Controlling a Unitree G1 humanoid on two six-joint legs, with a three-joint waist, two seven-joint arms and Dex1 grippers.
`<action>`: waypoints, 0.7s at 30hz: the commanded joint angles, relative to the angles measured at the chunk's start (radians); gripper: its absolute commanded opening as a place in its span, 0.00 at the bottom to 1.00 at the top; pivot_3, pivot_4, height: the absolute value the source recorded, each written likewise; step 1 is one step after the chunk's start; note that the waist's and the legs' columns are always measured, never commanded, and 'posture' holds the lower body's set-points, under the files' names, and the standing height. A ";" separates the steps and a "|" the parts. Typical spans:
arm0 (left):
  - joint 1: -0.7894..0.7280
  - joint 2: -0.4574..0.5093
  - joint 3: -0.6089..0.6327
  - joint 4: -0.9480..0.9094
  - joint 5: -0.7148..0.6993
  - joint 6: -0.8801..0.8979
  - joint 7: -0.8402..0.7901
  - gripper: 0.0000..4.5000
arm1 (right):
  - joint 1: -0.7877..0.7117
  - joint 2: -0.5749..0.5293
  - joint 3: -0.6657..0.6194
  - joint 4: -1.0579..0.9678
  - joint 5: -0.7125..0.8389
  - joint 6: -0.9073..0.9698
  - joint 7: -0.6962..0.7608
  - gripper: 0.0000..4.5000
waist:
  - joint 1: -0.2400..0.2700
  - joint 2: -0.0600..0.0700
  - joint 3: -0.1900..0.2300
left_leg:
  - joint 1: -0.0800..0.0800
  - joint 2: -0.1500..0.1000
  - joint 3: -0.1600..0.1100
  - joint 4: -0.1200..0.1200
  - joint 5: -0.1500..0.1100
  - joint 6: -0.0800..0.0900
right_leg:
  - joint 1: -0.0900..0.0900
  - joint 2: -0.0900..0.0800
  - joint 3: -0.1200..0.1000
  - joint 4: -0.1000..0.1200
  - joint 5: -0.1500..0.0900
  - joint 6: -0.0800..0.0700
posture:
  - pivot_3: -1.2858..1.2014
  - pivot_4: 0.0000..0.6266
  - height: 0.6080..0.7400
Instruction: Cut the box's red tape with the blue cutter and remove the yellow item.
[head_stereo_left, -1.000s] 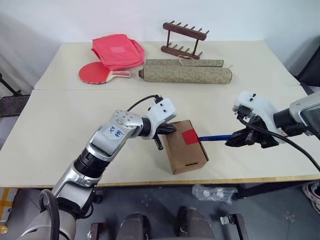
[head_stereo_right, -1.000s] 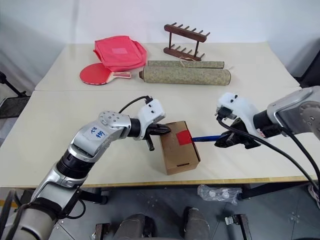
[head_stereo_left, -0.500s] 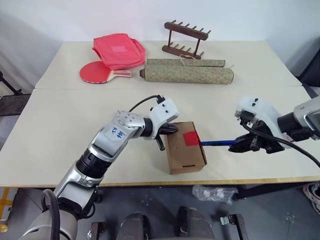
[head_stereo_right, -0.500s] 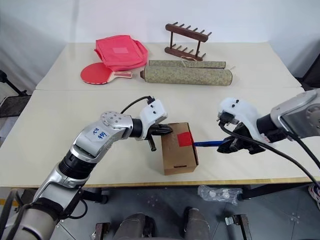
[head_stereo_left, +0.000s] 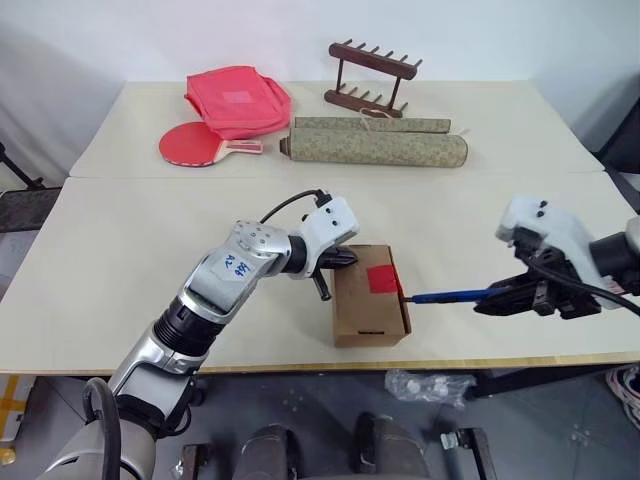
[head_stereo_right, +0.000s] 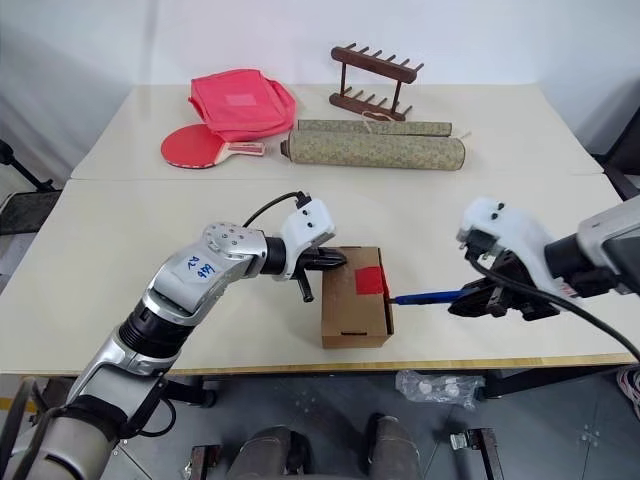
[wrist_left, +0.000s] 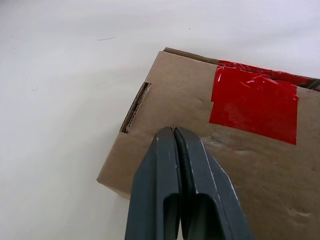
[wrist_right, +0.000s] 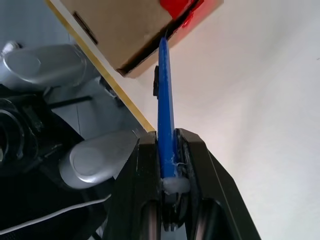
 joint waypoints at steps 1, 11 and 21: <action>0.030 0.016 -0.050 0.079 0.047 0.025 0.001 0.01 | 0.066 -0.064 -0.116 0.053 -0.074 -0.092 0.034 0.04 | 0.000 0.000 0.000 | 0.000 0.000 0.000 0.000 0.000 0.000 | 0.000 0.000 0.000 0.000 0.000 0.000 | 0.52 0.24 1.00; 0.006 -0.003 -0.048 0.121 0.051 -0.020 -0.023 0.01 | 0.383 0.284 -0.387 0.302 -0.323 -0.490 -0.152 0.04 | 0.000 -0.004 -0.003 | 0.003 0.000 0.000 0.001 0.000 0.000 | 0.005 0.001 -0.001 0.000 0.001 0.001 | 0.52 0.24 1.00; -0.005 0.001 0.078 0.090 0.002 -0.058 -0.039 0.00 | 0.494 0.574 -0.381 0.573 -0.499 -0.749 -0.237 0.20 | -0.007 0.004 0.001 | 0.003 -0.005 0.001 0.001 0.002 0.001 | 0.004 0.000 0.000 0.002 0.002 0.003 | 0.52 0.24 1.00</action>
